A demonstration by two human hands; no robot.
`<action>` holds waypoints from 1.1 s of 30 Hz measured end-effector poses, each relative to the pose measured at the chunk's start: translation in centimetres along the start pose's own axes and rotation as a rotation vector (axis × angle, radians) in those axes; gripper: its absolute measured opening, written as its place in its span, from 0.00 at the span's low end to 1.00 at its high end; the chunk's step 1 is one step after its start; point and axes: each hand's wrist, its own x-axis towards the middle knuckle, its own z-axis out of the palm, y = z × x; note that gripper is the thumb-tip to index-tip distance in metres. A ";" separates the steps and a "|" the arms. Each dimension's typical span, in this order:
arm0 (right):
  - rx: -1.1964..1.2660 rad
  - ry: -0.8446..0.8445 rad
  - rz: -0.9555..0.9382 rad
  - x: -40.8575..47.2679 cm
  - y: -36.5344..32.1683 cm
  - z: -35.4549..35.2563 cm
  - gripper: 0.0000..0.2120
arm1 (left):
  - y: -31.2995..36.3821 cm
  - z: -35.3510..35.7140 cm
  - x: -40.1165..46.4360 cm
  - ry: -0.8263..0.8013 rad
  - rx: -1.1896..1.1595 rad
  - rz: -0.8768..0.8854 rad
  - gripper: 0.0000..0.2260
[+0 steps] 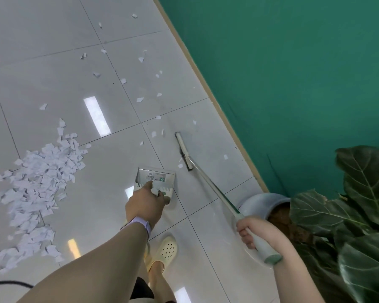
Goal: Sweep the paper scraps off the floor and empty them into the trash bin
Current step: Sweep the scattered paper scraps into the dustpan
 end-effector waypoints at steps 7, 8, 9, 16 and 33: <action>0.093 0.157 -0.040 -0.4 0.8 -0.4 0.13 | 0.1 -0.3 -0.4 -0.005 0.006 -0.008 0.14; 0.082 0.191 -0.042 0.1 0.4 -0.7 0.13 | 0.1 -0.3 -0.3 -0.005 0.005 -0.007 0.14; 0.078 0.220 -0.044 0.8 -0.1 -1.0 0.13 | 0.2 -0.2 -0.2 -0.002 0.005 -0.002 0.14; -0.146 0.272 -0.037 5.1 -2.9 -2.7 0.08 | -0.5 0.5 0.3 0.041 0.028 -0.001 0.15; -0.092 -0.454 0.003 3.0 -9.3 11.7 0.10 | -1.8 1.0 -0.5 0.065 0.038 -0.006 0.13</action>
